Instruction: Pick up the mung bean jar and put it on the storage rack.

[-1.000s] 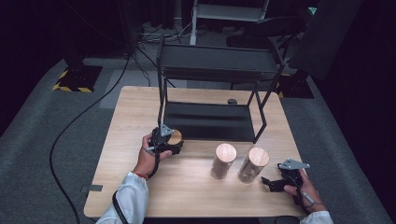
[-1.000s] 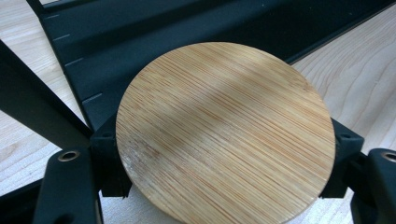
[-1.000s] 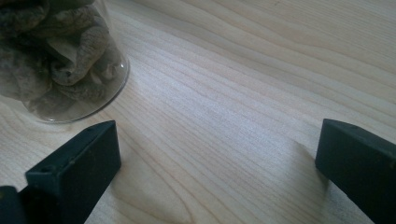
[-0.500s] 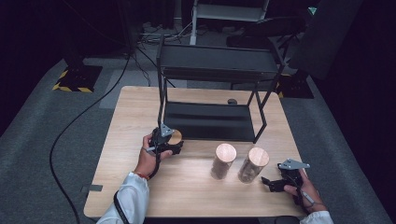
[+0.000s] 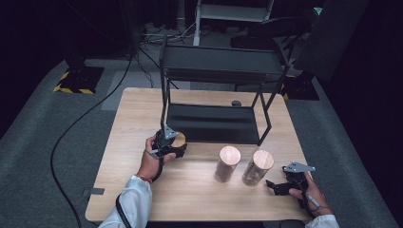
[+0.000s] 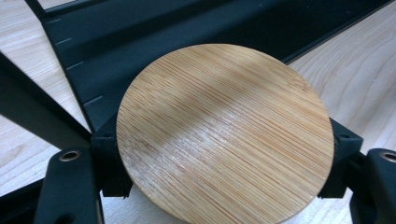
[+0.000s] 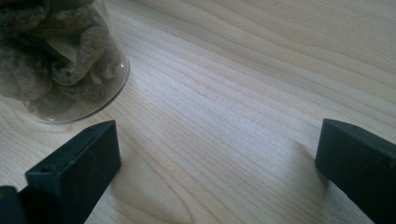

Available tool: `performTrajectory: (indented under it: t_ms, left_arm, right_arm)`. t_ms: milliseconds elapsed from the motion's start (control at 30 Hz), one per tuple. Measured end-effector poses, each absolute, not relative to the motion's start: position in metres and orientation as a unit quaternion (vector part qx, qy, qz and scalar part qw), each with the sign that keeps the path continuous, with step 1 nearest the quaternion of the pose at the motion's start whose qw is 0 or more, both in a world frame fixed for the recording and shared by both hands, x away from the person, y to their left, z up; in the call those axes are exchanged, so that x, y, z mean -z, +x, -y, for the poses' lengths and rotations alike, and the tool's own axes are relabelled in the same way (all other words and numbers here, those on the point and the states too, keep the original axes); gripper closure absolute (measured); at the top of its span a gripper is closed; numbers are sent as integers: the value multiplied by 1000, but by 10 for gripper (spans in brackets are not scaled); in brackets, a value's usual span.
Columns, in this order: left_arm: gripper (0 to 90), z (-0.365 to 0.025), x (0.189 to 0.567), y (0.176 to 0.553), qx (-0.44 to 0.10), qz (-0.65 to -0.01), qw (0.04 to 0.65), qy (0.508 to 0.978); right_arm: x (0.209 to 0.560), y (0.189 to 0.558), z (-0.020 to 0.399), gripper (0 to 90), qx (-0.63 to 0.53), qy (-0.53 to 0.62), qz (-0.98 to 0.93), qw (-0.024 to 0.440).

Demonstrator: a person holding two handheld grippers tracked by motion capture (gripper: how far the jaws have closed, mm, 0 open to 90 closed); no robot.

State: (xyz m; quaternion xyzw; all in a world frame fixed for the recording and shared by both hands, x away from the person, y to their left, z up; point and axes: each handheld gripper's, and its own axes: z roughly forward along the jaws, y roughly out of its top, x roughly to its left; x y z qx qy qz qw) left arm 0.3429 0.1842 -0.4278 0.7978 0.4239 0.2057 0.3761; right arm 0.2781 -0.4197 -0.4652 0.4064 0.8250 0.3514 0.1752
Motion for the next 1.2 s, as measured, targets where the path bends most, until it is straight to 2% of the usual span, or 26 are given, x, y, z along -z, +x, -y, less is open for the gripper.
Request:
performTrajectory:
  t_ms: [1200]
  left_arm:
    - [249, -166, 390, 350, -207, -422, 384, 794]
  right_arm:
    - [465, 278, 419, 0, -351, 407, -825, 175]
